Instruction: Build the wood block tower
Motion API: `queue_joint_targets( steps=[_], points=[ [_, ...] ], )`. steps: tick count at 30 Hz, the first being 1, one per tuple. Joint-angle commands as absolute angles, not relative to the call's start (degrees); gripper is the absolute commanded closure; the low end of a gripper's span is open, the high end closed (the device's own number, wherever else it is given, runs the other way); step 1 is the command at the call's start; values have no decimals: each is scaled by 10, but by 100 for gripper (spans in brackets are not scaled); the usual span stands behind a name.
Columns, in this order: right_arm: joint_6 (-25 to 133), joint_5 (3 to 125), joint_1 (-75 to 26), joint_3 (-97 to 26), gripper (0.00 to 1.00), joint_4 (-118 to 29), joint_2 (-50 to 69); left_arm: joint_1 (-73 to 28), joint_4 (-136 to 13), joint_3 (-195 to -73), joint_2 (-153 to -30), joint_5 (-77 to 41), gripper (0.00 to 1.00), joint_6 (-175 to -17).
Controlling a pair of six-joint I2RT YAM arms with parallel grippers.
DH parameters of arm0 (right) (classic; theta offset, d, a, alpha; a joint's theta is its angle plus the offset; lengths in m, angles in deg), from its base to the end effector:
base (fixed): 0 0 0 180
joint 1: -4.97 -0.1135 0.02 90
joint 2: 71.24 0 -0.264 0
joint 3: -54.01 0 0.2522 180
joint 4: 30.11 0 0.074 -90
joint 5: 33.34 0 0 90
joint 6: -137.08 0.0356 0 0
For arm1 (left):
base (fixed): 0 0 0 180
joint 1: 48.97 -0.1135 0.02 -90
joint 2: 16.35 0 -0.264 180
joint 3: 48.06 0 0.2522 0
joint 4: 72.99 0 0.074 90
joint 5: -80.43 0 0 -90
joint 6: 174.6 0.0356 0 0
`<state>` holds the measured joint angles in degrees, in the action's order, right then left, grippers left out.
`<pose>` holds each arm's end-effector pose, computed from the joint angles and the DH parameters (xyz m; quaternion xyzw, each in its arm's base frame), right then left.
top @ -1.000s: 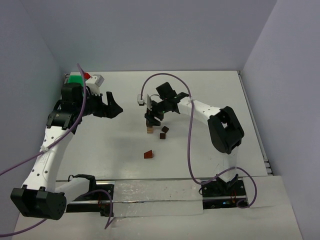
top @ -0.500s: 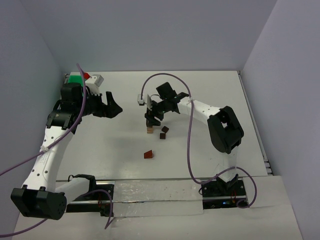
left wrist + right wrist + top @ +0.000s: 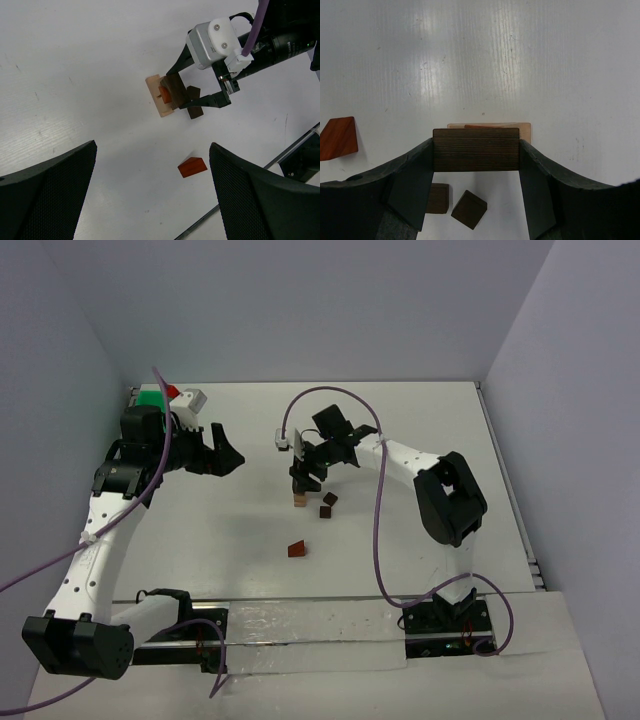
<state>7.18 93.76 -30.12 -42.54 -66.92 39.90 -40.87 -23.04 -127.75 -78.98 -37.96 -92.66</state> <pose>0.3339 0.2608 0.2162 -0.6281 0.6459 0.2868 0.3257 0.2235 -0.0489 0.3647 0.1175 0.8515 -0.2784 0.4285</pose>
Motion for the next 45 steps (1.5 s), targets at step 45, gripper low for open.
queue_joint_targets(
  steps=[45],
  points=[
    [87,943,-288,-411,41,-616,416,-418,-248,-1281,-785,-425,1,-915]
  ],
)
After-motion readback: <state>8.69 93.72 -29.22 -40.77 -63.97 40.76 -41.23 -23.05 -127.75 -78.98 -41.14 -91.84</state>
